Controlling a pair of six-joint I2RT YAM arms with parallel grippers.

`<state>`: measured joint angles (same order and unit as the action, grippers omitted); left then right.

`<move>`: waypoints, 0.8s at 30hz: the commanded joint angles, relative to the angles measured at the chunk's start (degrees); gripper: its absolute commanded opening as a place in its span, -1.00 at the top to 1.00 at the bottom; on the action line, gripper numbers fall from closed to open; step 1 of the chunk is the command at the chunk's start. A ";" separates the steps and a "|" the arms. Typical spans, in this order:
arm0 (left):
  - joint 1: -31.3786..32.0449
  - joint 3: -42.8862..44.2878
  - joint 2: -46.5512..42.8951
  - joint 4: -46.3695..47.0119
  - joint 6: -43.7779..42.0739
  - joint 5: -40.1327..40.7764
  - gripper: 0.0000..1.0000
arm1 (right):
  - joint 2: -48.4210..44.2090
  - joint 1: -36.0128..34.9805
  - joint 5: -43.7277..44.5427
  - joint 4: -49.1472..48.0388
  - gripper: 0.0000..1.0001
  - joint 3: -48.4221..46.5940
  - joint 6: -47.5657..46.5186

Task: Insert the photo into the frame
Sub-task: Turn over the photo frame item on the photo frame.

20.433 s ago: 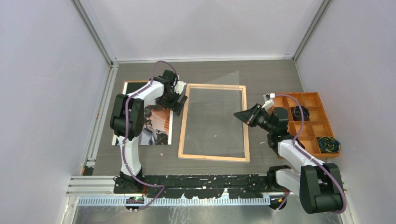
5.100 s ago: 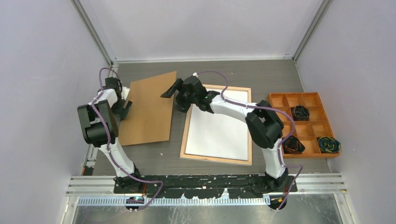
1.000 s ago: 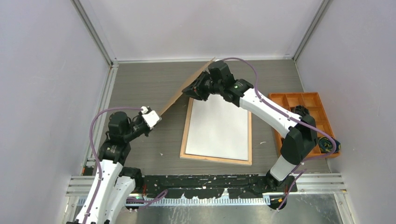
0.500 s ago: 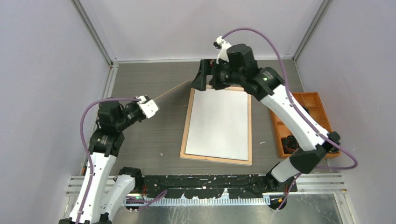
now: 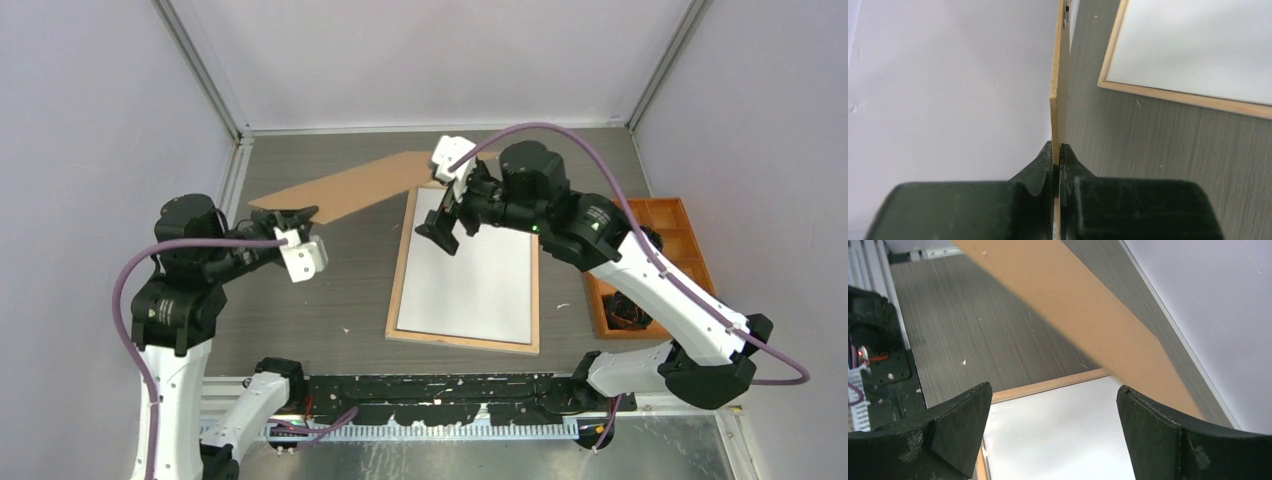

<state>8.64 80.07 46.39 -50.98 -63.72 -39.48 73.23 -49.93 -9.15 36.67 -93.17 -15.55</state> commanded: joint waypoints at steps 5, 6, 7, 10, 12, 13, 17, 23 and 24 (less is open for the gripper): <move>0.23 0.88 -5.60 -15.20 -21.32 -4.63 1.00 | -1.26 -6.62 2.52 -6.15 -0.98 4.80 -9.35; 0.23 0.59 -6.31 -15.46 -22.24 -4.76 1.00 | -1.14 -7.53 2.84 -5.69 -0.98 4.98 -9.82; 0.23 0.47 -6.70 -15.54 -22.53 -4.92 0.99 | -0.86 -8.39 2.84 -4.67 -0.98 4.82 -10.11; 0.23 1.16 -7.00 -15.97 -22.56 -5.37 0.99 | 0.16 -11.06 1.76 -0.26 -0.98 4.02 -9.93; 0.23 1.68 -7.17 -16.68 -22.78 -5.59 0.99 | 0.41 -12.84 1.36 0.57 -0.98 4.46 -9.17; 0.23 1.91 -7.38 -16.91 -23.04 -5.65 0.99 | 0.42 -14.27 1.66 0.60 -0.97 4.98 -9.00; 0.19 2.31 -7.64 -17.26 -23.07 -5.78 0.99 | 1.64 -17.72 3.60 1.05 -0.95 5.03 -8.88; 0.23 2.33 -8.42 -17.72 -22.76 -5.87 0.99 | 4.57 -21.77 16.26 -2.31 -0.74 7.16 -11.33; 0.23 2.36 -8.71 -17.67 -22.76 -5.84 0.99 | 5.03 -22.37 19.45 -3.59 -0.64 7.98 -12.52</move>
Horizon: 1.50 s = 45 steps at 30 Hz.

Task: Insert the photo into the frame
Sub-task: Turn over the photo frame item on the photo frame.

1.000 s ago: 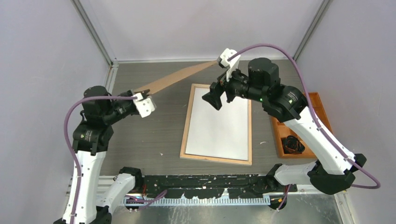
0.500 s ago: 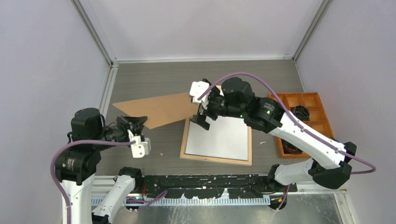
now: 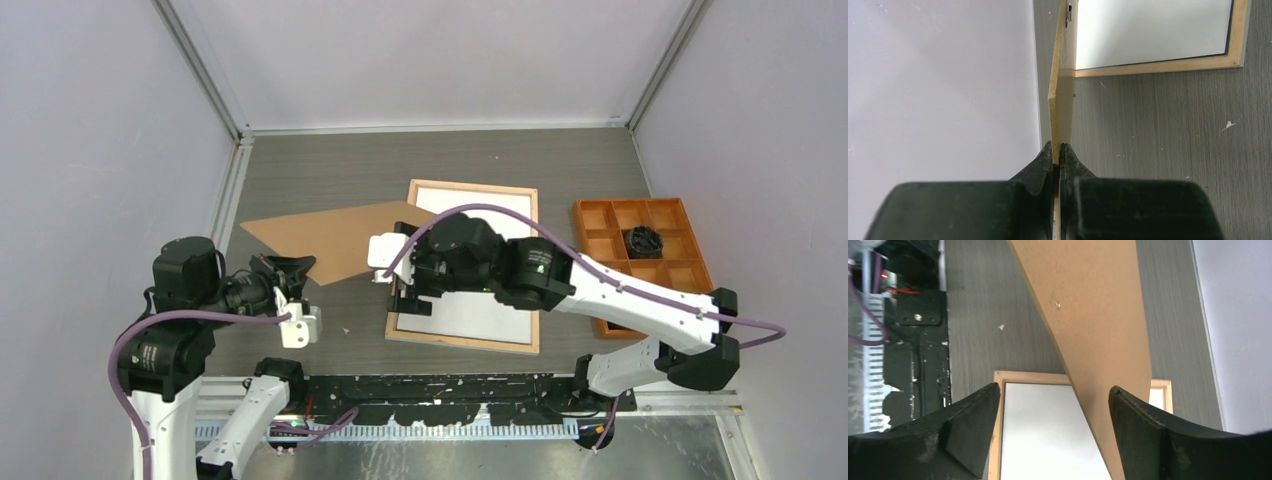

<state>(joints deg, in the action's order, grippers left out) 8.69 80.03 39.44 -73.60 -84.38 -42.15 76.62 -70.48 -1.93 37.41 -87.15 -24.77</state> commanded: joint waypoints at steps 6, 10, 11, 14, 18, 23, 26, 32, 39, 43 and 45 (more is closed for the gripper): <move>0.19 3.82 -1.60 3.27 -2.19 -2.56 0.99 | 2.45 -3.17 20.64 -13.61 -0.21 5.47 -7.47; 0.19 3.57 -1.71 4.52 -1.56 -2.87 1.00 | 3.35 -3.17 20.88 -14.64 0.43 4.38 -7.52; 0.19 3.17 -1.92 5.83 -0.77 -3.16 1.00 | 3.56 -3.16 21.21 -14.79 0.67 4.13 -7.68; 0.19 1.03 -3.31 14.60 4.40 -3.46 0.69 | 3.61 -3.16 22.58 -17.34 0.98 4.61 -7.88; 0.19 -4.94 -6.57 33.13 19.04 -1.86 -0.73 | 1.35 -3.09 24.66 -25.89 0.99 7.29 -7.79; 0.19 -8.12 -5.88 54.30 39.92 6.59 -1.00 | -0.84 -1.49 23.42 -30.21 0.99 5.51 -2.63; 0.19 -5.33 -2.40 62.50 50.66 17.72 -0.99 | -2.72 1.29 21.35 -29.09 0.99 3.32 4.71; 0.19 0.55 3.80 59.96 62.05 30.31 -0.99 | -8.51 15.01 6.40 -25.78 0.99 3.44 28.49; 0.12 7.22 15.20 33.89 58.96 30.95 -1.00 | -14.29 35.87 -24.88 -24.34 0.99 12.65 52.46; -1.79 3.67 18.31 31.84 55.27 31.86 -0.99 | -16.47 47.09 -40.31 -32.79 0.99 22.15 66.87; -4.11 1.06 19.36 33.03 54.52 30.02 -0.99 | -16.51 52.37 -46.02 -40.07 0.99 26.14 76.37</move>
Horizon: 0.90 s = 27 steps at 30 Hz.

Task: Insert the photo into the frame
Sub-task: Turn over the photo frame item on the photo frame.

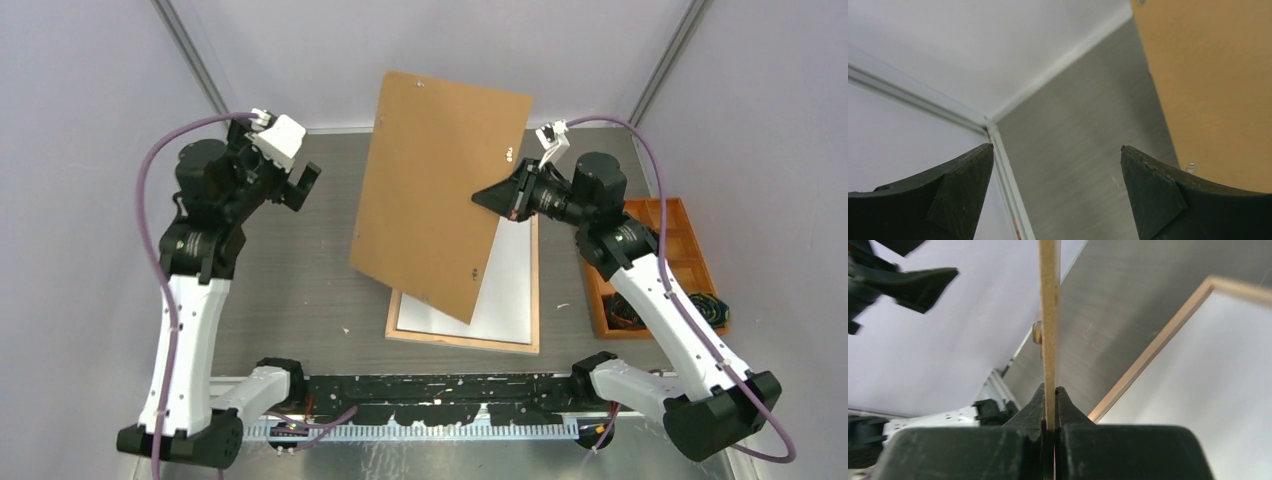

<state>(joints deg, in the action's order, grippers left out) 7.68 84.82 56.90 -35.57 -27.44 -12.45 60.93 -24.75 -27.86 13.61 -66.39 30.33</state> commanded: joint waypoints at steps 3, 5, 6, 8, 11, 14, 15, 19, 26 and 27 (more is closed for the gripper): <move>-5.69 -5.13 5.04 -6.10 -2.72 -1.89 -1.00 | 0.99 11.44 -27.04 -19.19 0.99 6.81 27.41; -5.69 -6.01 6.87 -8.63 -5.60 -2.93 -0.99 | 2.50 13.20 -30.32 -14.59 0.99 5.46 27.23; -5.72 -6.74 7.34 -9.23 -6.12 -3.55 -0.99 | 2.48 13.39 -30.56 -12.23 0.99 4.72 26.13; -5.68 -9.54 7.35 -8.17 -5.95 -4.56 -0.99 | 1.95 13.53 -28.57 1.42 0.99 1.89 18.49; -5.39 -14.38 7.97 -6.65 -8.29 -6.71 -1.00 | 4.09 15.15 -25.40 17.76 0.99 -3.16 9.54; -3.86 -16.74 10.67 -6.30 -10.23 -6.60 -0.99 | 5.35 17.51 -26.91 23.13 0.99 -3.41 6.39; -3.10 -17.53 11.57 -6.13 -10.64 -6.58 -0.99 | 5.38 17.71 -26.53 24.42 0.99 -3.14 5.30; 0.92 -20.34 16.05 -3.18 -10.34 -5.11 -0.99 | 8.21 18.83 -21.60 31.86 0.99 -4.05 -0.48; 6.37 -21.97 22.88 1.41 -8.78 -4.40 -1.00 | 14.70 21.99 -20.65 33.84 0.99 -5.89 -3.75; 6.77 -21.85 23.49 1.75 -8.74 -4.41 -1.00 | 15.76 22.05 -20.77 33.77 0.99 -6.42 -4.04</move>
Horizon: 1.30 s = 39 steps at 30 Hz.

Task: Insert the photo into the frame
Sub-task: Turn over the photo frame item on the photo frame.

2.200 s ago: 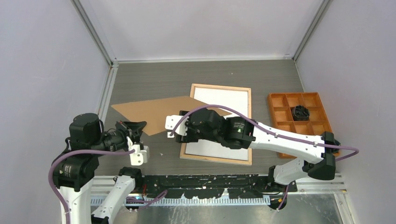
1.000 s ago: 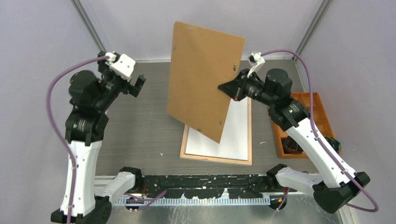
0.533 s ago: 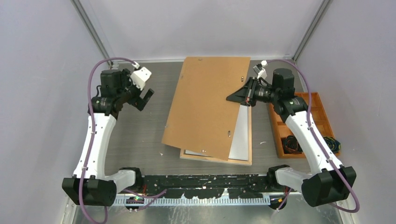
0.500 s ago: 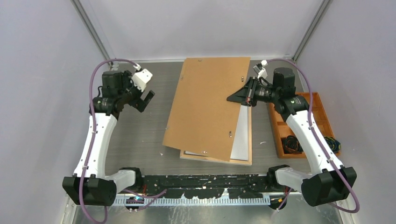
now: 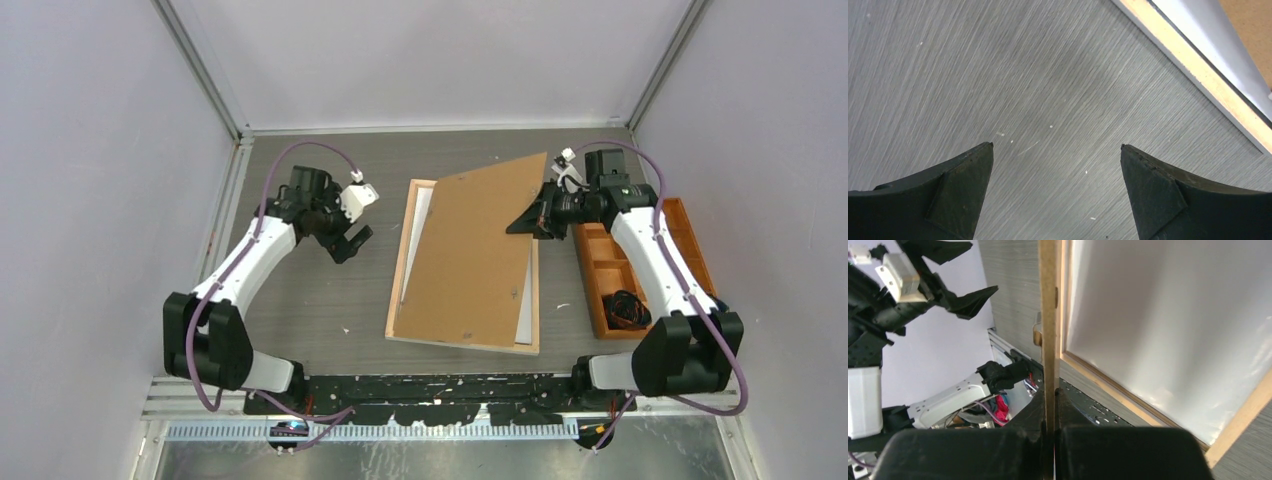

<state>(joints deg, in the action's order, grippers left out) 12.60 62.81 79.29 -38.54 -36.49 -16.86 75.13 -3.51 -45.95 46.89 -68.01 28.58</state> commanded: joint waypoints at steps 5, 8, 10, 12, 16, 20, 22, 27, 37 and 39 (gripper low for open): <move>2.34 0.57 3.35 5.91 0.35 -0.79 -1.00 | 7.87 0.96 -2.51 3.29 0.99 -7.66 -6.23; 2.34 0.27 3.94 6.03 -0.32 -0.73 -0.99 | 10.06 0.96 -3.01 3.40 0.99 -9.27 -7.72; 2.34 -0.23 3.97 6.14 -1.10 -0.77 -1.00 | 11.31 0.96 -3.57 3.51 0.99 -10.34 -8.39; 2.34 -0.83 3.88 6.65 -1.71 -0.71 -0.99 | 12.97 1.01 -3.89 3.57 0.99 -11.65 -8.81; 2.34 -1.33 3.88 6.80 -2.01 -1.06 -0.99 | 16.63 1.05 -4.48 4.94 0.99 -13.87 -10.61; 2.34 -1.86 3.79 7.19 -1.85 -1.41 -0.99 | 19.41 1.13 -4.11 6.73 0.99 -15.82 -12.34; 2.35 -2.24 3.61 7.16 -2.04 -1.58 -0.99 | 20.30 1.13 -4.06 6.79 0.99 -16.39 -12.32; 2.34 -2.95 3.67 7.36 -2.98 -1.65 -0.99 | 21.67 1.13 -4.37 6.98 0.99 -16.47 -12.83; 2.52 -2.69 5.45 7.84 -1.78 -1.78 -0.99 | 24.66 1.13 -6.17 7.03 0.99 -19.08 -13.48; 2.52 -2.59 5.39 7.65 -1.74 -1.64 -1.00 | 25.57 1.14 -6.32 7.19 0.99 -19.58 -13.50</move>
<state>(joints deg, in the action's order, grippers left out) 14.94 59.92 84.64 -32.69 -38.20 -17.17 99.83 -2.39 -49.32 54.57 -83.96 16.69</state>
